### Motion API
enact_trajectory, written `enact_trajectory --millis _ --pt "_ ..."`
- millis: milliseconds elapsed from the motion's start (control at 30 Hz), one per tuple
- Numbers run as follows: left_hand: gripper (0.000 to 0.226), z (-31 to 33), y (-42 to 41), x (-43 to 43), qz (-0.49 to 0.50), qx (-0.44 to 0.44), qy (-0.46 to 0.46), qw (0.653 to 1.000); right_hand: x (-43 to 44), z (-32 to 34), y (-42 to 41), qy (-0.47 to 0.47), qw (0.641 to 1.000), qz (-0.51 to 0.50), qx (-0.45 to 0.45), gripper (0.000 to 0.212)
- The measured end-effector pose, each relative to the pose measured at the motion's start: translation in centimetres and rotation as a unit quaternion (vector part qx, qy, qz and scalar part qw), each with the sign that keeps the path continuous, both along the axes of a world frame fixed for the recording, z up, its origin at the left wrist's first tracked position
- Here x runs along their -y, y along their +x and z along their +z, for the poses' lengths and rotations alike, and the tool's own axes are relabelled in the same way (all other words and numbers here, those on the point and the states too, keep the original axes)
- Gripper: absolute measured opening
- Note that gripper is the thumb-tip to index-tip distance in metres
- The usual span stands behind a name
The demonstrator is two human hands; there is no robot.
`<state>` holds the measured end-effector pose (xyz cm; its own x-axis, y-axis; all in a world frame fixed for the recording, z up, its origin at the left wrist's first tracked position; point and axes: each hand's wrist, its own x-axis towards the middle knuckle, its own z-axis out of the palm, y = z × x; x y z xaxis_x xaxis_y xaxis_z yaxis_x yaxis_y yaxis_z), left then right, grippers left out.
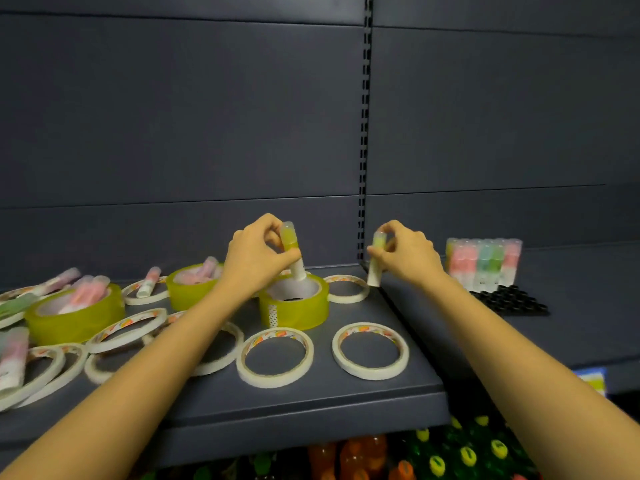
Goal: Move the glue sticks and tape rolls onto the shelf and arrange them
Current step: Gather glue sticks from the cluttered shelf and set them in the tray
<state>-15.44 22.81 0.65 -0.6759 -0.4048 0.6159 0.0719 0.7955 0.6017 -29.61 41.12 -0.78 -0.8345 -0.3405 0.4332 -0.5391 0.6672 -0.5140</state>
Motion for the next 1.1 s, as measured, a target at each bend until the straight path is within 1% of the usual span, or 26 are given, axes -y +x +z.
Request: enact_trajectory --millis 133,200,333,467,600,767,1000,1100 --pt "0.017 0.0 -2.5 -4.1 -0.078 -0.002 0.021 0.997 -5.3 -0.1 0.1 -0.052 0.997 0.011 -0.052 0.035" --pt "0.016 -0.2 -3.8 -6.6 -0.106 -0.005 0.016 0.994 -8.0 -0.1 -0.3 -0.065 0.996 0.009 -0.064 0.032" --pt "0.014 -0.6 -6.6 -11.8 -0.138 -0.016 -0.004 0.99 -13.2 -0.2 -2.2 -0.082 0.994 0.0 -0.065 0.027" --pt "0.016 -0.8 -9.6 -16.7 -0.152 -0.009 0.003 0.988 -17.8 -0.3 -4.8 -0.086 0.994 0.004 -0.063 0.025" --pt "0.02 -1.1 -12.3 -21.0 -0.148 0.016 -0.02 0.989 -21.2 -0.4 -7.4 -0.084 0.994 0.02 -0.072 0.029" --pt "0.014 -1.9 -15.2 -24.7 -0.129 0.04 -0.022 0.991 -23.7 -1.3 -9.8 -0.076 0.993 0.052 -0.071 0.03" --pt "0.008 -3.3 -17.9 -27.4 -0.087 0.053 -0.022 0.995 -25.2 -2.0 -12.1 -0.084 0.99 0.093 -0.068 0.03" --pt "0.012 -3.5 -18.7 -27.9 -0.058 0.05 -0.046 0.996 -25.1 -2.1 -12.7 -0.079 0.988 0.109 -0.073 0.031"
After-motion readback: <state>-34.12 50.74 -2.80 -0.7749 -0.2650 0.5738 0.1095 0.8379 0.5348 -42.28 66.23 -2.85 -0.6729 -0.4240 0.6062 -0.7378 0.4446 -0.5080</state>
